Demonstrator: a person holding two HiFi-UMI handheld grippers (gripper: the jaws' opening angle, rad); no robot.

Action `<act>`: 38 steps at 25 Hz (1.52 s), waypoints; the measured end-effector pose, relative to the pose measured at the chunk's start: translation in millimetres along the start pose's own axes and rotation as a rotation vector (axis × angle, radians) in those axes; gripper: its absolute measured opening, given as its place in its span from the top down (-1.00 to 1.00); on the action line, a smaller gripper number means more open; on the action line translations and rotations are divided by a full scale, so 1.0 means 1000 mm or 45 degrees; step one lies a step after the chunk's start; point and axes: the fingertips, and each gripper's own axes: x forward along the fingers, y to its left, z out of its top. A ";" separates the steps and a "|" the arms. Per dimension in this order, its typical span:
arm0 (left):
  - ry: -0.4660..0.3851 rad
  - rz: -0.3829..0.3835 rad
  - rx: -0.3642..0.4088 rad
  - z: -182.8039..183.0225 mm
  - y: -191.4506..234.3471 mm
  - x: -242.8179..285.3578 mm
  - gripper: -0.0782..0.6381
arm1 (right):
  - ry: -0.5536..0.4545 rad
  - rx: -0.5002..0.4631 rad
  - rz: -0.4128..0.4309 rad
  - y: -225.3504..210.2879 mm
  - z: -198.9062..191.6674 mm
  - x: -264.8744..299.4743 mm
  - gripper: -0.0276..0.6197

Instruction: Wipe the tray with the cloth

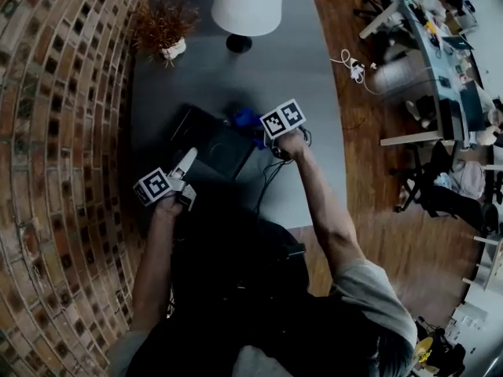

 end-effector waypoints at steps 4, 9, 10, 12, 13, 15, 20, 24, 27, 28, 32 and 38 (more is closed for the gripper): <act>0.100 -0.054 0.147 0.032 -0.012 0.047 -0.25 | -0.301 0.318 -0.004 0.033 -0.056 -0.004 0.52; 0.199 -0.097 0.306 0.030 -0.025 0.065 -0.25 | -0.544 0.543 -0.028 0.034 -0.082 -0.010 0.52; 0.215 -0.090 0.328 0.025 -0.026 0.056 -0.25 | -0.581 0.544 -0.054 0.025 -0.074 -0.019 0.52; 0.256 -0.092 0.366 0.006 -0.035 0.033 -0.19 | -0.663 0.516 -0.079 0.007 -0.043 -0.042 0.52; 0.283 -0.096 0.375 -0.007 -0.039 0.025 -0.18 | -0.699 0.496 -0.071 -0.002 -0.021 -0.050 0.52; 0.323 -0.096 0.399 -0.028 -0.040 0.015 -0.18 | -0.767 0.462 -0.026 -0.016 0.030 -0.056 0.52; 0.290 -0.079 0.410 -0.031 -0.040 0.016 -0.19 | -0.749 0.474 0.108 -0.024 0.093 -0.023 0.51; 0.283 -0.055 0.393 -0.030 -0.036 0.015 -0.19 | -0.593 0.467 0.147 0.007 0.038 -0.012 0.51; 0.273 -0.051 0.397 -0.027 -0.038 0.016 -0.19 | -0.465 0.457 0.214 0.028 -0.009 -0.017 0.51; 0.270 -0.054 0.389 -0.026 -0.037 0.016 -0.19 | -0.469 0.455 0.208 0.023 -0.012 -0.024 0.51; 0.264 -0.048 0.377 -0.026 -0.035 0.016 -0.19 | -0.778 0.505 0.066 -0.039 0.051 -0.053 0.51; 0.277 -0.015 0.386 -0.034 -0.040 0.016 -0.19 | -0.665 0.578 0.104 -0.045 0.059 0.004 0.52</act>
